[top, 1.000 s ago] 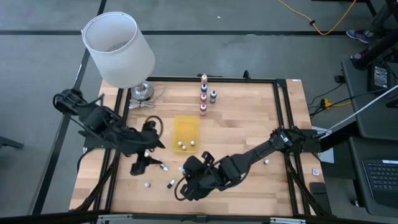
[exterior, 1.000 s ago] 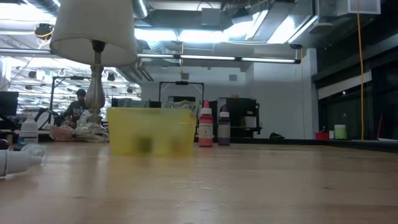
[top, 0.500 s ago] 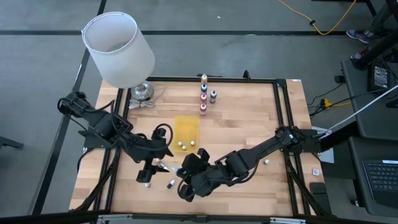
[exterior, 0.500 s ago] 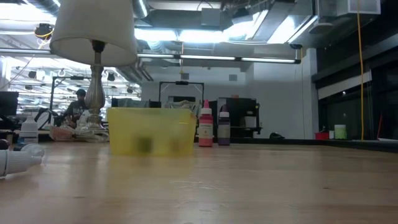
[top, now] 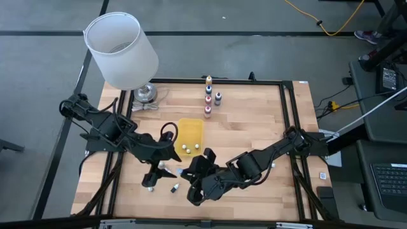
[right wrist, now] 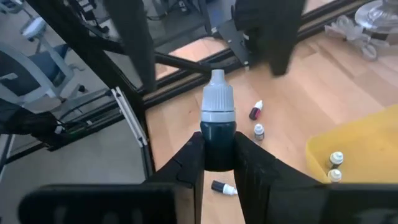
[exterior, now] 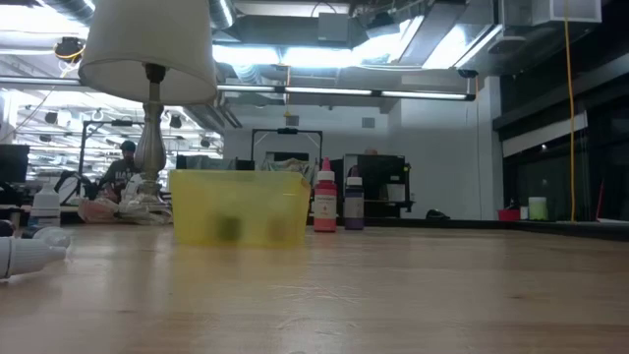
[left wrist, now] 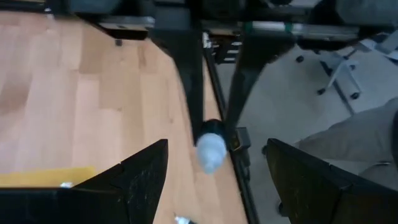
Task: Pick & Place food coloring
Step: Put the small black bottle into the yellow bin
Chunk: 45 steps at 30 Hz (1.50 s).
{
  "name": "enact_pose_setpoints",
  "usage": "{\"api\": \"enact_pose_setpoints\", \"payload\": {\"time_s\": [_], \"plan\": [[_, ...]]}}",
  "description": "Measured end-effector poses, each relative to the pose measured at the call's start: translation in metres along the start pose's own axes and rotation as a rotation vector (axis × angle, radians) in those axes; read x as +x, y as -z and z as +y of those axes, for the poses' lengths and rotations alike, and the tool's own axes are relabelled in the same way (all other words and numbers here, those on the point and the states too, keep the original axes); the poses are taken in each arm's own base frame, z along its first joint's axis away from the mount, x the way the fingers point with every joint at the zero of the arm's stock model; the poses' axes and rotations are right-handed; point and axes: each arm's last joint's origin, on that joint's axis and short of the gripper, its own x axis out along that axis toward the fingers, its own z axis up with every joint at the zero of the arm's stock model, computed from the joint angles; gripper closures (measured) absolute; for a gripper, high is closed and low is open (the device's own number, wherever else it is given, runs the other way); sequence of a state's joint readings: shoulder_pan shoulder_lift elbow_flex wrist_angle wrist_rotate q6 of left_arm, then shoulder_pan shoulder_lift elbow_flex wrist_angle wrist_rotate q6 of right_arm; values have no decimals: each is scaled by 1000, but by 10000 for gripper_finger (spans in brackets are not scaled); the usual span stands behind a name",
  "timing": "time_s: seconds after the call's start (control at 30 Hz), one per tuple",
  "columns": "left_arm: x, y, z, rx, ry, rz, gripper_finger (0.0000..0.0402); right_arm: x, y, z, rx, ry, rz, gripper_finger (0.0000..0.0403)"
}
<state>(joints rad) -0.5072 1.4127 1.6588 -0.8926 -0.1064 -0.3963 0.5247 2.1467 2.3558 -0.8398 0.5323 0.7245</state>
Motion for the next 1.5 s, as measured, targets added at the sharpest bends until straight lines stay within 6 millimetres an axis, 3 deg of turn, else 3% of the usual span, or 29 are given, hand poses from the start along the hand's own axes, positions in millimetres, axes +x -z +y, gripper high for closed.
{"api": "enact_pose_setpoints", "payload": {"time_s": [0.27,0.57,1.3,1.5], "plan": [[17,1,-2,9,6,35,135,-6,-4,-1,-25,10,-18,332],[18,-7,4,-20,9,-13,145,-9,-5,-1,-49,13,-23,332],[16,-6,5,-46,26,-1,326,-10,-3,0,-72,14,-15,331],[16,-5,5,-47,31,18,332,-10,-2,1,-73,14,-16,331]]}}
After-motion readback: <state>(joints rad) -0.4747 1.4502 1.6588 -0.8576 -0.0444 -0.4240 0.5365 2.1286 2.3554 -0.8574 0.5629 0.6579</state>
